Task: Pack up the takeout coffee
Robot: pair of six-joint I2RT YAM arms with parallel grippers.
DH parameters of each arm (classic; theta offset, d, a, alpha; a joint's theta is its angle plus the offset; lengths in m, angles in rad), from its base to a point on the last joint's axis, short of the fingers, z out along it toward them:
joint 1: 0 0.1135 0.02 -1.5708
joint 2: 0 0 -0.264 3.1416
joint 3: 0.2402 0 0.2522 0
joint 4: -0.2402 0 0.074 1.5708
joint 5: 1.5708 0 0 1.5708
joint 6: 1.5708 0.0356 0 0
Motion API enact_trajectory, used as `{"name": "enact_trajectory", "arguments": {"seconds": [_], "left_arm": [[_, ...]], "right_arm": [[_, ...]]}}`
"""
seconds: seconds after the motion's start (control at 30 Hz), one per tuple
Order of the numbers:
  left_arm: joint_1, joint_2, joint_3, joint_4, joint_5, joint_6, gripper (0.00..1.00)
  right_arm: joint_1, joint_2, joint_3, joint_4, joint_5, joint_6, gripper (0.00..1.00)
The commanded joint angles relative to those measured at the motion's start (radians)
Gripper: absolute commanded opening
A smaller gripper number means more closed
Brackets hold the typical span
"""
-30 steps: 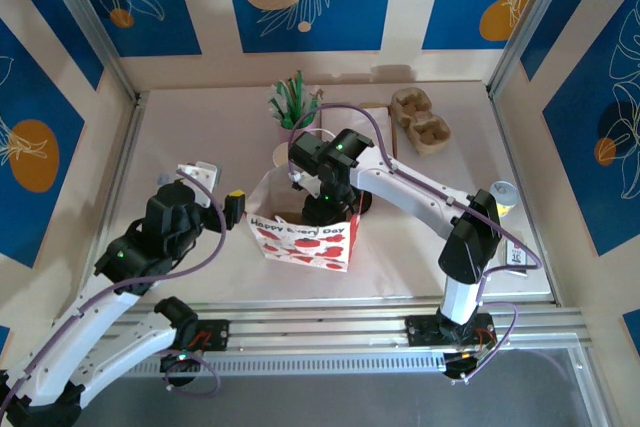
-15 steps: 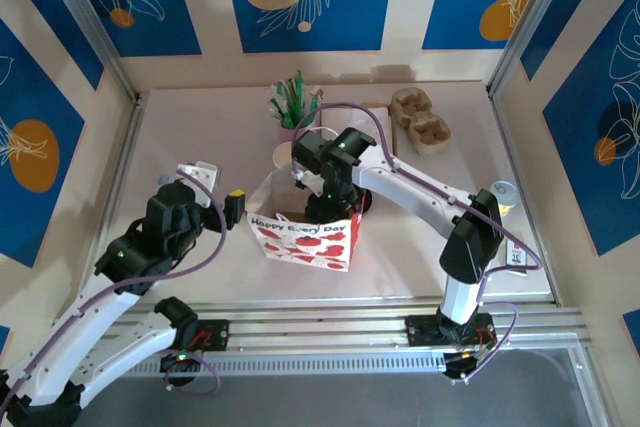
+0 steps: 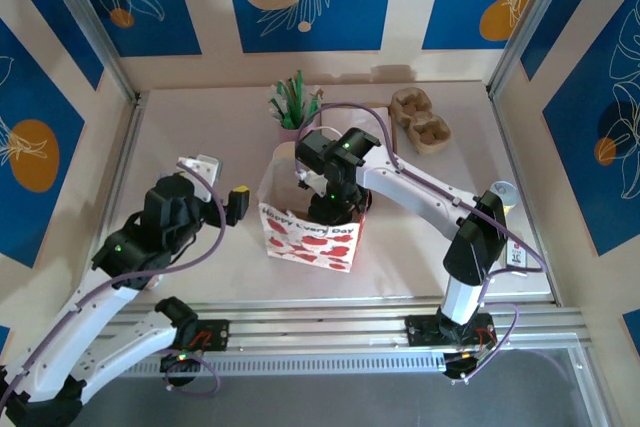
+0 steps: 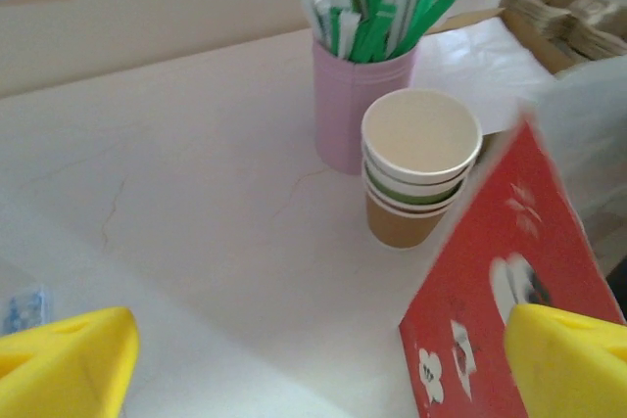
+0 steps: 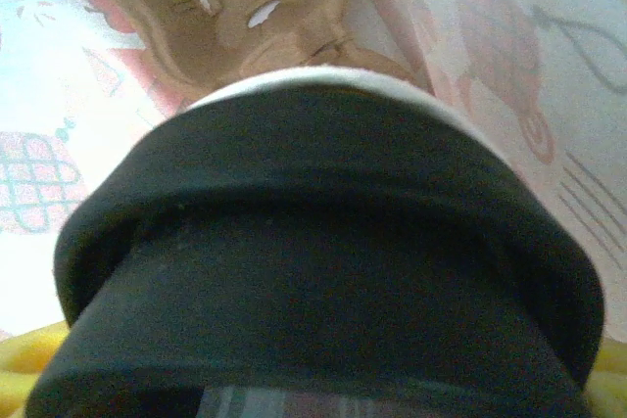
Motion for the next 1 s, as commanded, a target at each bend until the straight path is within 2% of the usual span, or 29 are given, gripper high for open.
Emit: {"name": "enact_trajectory", "arguments": {"seconds": [0.0,0.13,0.4,0.73,0.97], "left_arm": [[0.01,0.022,0.092,-0.02,0.137,-0.004,1.0],[0.01,0.083,0.148,-0.047,0.254,0.026,1.0],[0.01,0.263,0.213,-0.104,0.365,0.071,0.99],[0.011,0.424,0.316,-0.136,0.287,0.065,0.87],[0.017,0.512,0.388,-0.161,0.268,0.03,0.72]], "right_arm": [[-0.007,-0.03,-0.023,-0.004,-0.018,-0.011,0.72],[-0.007,-0.034,-0.033,0.001,-0.023,-0.013,0.72],[-0.003,-0.034,-0.017,-0.001,-0.026,-0.011,0.72],[0.005,-0.042,-0.01,-0.013,-0.02,-0.01,0.71],[0.01,-0.045,-0.011,-0.013,-0.017,-0.007,0.71]]}}
